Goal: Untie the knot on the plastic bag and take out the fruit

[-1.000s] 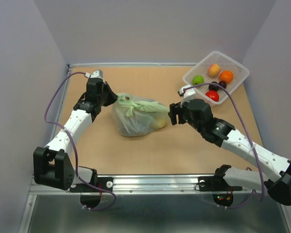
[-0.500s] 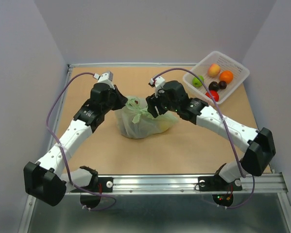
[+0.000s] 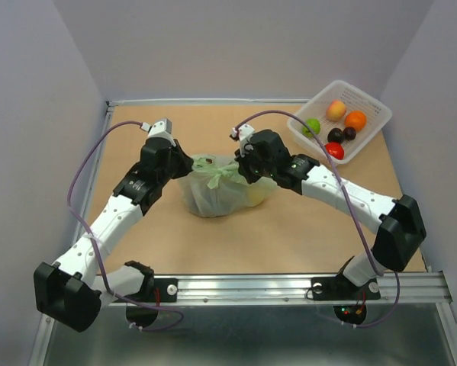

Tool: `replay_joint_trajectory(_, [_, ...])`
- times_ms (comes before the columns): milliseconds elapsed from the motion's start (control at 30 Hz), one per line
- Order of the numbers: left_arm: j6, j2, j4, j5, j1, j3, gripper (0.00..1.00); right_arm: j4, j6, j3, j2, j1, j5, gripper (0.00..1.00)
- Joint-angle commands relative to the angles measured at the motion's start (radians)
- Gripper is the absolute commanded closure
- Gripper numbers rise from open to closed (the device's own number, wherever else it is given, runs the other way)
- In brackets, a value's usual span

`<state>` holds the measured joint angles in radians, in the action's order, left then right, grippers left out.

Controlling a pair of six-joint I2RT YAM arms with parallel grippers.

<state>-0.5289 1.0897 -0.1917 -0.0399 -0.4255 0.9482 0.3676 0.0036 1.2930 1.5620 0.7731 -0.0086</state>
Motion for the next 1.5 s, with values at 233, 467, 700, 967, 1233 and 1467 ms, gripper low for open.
replay_joint_trajectory(233, [0.047, 0.056, 0.015, -0.048, 0.208, 0.009, 1.0, -0.022, 0.225, 0.022, -0.265, -0.149, 0.734, 0.99])
replay_joint_trajectory(467, [0.066, 0.182, 0.038, -0.006, 0.237, 0.178, 1.0, -0.091, 0.392, -0.033, -0.362, -0.176, 0.717, 0.99])
replay_joint_trajectory(700, [0.061, 0.341, 0.072, 0.072, 0.329, 0.326, 1.0, -0.147, 0.484, -0.159, -0.494, -0.178, 0.702, 0.99])
replay_joint_trajectory(967, [0.095, 0.342, 0.17, 0.259, 0.26, 0.356, 0.72, -0.151, 0.516, -0.31, -0.511, -0.176, 0.345, 0.99])
replay_joint_trajectory(1233, [0.032, 0.038, 0.152, 0.1, 0.082, 0.104, 0.08, -0.162, 0.541, -0.351, -0.497, -0.178, 0.309, 0.99])
replay_joint_trajectory(1467, [-0.063, -0.047, 0.156, -0.104, -0.156, 0.011, 0.07, -0.179, 0.538, -0.357, -0.48, -0.178, 0.277, 0.99])
